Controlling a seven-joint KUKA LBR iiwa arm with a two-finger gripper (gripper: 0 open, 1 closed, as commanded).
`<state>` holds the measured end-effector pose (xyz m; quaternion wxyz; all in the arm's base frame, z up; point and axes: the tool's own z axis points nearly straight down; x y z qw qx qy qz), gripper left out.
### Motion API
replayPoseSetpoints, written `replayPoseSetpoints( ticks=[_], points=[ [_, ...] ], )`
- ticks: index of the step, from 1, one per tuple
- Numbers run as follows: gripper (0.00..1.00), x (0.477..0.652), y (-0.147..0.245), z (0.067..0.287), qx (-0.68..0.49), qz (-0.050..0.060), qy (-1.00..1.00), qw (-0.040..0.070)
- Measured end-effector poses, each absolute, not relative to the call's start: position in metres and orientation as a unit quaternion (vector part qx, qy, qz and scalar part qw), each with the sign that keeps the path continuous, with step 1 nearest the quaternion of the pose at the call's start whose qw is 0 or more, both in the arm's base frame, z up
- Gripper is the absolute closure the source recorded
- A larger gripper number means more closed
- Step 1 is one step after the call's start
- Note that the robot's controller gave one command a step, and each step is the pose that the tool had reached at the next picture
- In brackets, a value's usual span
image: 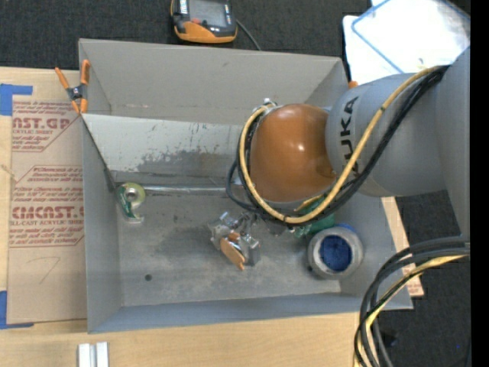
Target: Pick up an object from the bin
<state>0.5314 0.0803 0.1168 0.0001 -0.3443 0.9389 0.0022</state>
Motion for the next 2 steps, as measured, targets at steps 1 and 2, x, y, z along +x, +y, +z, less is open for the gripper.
replayPoseSetpoints(
  ticks=[1,2],
  points=[
    [1.00,0.529,0.081,0.154,-0.344,0.004,0.939,-0.003],
    [1.00,0.531,0.081,0.196,-0.344,0.003,0.939,0.000]
  ],
)
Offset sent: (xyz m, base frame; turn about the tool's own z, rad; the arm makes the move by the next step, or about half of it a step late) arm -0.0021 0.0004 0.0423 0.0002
